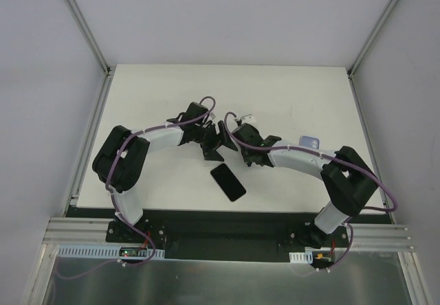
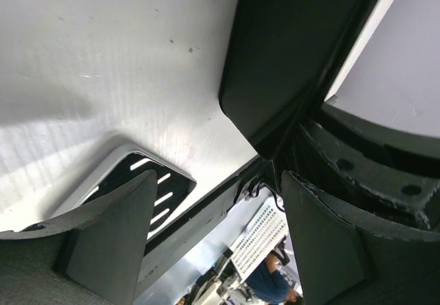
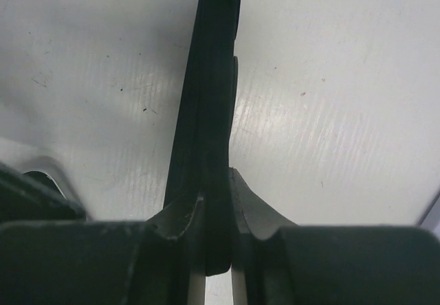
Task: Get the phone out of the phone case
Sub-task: Remove the phone case from the phone.
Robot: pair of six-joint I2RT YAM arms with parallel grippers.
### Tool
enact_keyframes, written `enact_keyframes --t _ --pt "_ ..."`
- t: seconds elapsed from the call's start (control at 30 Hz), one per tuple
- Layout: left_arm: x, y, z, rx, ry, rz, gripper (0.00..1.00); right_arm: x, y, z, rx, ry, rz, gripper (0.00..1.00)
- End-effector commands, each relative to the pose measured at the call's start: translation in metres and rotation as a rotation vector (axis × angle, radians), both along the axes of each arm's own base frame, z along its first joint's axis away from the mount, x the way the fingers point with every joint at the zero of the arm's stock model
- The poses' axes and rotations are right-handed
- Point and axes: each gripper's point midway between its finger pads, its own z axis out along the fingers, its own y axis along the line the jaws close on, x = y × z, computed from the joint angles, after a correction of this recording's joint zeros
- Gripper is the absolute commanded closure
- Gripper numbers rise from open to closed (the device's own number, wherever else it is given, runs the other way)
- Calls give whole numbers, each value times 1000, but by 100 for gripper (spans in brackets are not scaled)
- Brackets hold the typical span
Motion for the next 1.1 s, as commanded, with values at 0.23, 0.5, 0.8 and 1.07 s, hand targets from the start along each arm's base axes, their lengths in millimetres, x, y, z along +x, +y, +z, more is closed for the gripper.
enact_keyframes --t 0.23,0.5,0.8,1.07 --pt "-10 -25 29 -30 -119 -87 29 -18 4 -34 131 87 46 99" --pt "25 -45 28 0 -189 -64 31 -23 11 -31 169 104 91 99" --pt "25 -54 7 43 -142 -88 32 -23 19 -22 204 99 118 99" --pt "15 -51 -14 156 -136 -131 35 -24 24 -12 253 95 130 99"
